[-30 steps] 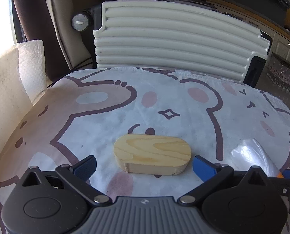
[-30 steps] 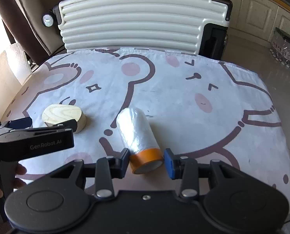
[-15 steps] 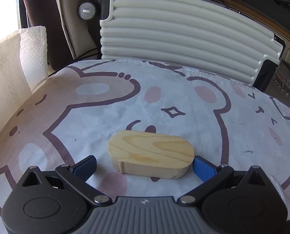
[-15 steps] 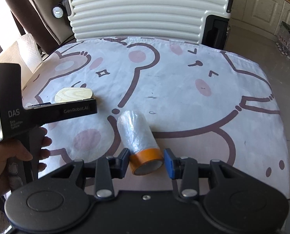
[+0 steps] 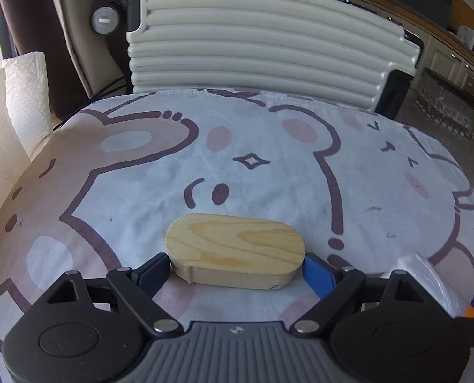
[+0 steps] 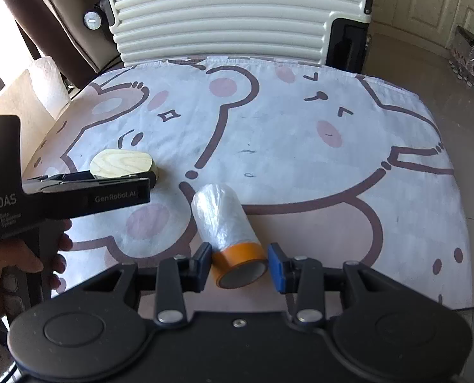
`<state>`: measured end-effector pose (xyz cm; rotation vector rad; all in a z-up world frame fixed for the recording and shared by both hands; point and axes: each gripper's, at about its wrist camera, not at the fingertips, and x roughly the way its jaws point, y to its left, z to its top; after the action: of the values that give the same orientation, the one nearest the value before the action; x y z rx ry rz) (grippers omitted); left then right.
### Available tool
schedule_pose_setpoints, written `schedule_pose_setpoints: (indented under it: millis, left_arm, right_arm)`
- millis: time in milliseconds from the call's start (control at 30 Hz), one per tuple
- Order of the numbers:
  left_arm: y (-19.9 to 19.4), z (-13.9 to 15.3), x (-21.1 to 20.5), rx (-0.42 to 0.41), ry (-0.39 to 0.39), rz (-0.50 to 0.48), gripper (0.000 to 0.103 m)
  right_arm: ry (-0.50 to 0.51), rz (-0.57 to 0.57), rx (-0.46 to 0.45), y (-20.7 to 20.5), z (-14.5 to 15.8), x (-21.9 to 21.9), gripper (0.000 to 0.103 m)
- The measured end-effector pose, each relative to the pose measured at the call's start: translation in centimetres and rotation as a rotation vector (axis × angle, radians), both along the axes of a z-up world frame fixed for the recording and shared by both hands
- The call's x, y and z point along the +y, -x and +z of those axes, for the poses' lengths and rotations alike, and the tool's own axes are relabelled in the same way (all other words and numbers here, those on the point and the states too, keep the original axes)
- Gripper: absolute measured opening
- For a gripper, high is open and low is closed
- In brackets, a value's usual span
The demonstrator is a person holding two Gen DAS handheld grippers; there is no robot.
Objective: Organize objects
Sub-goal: 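Close the left gripper on the wooden block while the right gripper grasps the white bottle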
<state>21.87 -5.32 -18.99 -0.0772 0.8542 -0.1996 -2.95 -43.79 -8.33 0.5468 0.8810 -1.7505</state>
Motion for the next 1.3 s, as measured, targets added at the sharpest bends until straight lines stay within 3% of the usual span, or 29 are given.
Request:
schedule_pose_setpoints:
  millis: [267,433,633,733,1067,1300]
  left_arm:
    - [3.5,0.8,0.5,0.052,-0.077,-0.138,0.089]
    - [5.2,1.0,0.5,0.129,-0.102,-0.214,0.089]
    - [7.1,1.3,0.5,0.186,-0.101,-0.306,0.089]
    - [8.1,1.6,0.4,0.194,-0.099,-0.367,0.089]
    - [10.9,1.1,0.4,0.250,-0.153,-0.528,0.088]
    - [11.6,1.0,0.8,0.266,-0.210,-0.536,0.095]
  right_arm:
    - [-0.040,-0.053,-0.020,-1.0,-0.5,1.0,0.039]
    - [-0.131,-0.073,-0.025,-1.9,-1.3,1.7,0.038]
    - [-0.189,-0.080,-0.039,-3.2,-1.4,3.0,0.020]
    - [-0.198,-0.080,-0.049,-3.6,-1.3,3.5,0.018]
    - [-0.146,-0.084,-0.031,-3.6,-1.5,3.4,0.031]
    - [-0.154,-0.085,-0.009,-3.0,-2.8,1.9,0.042]
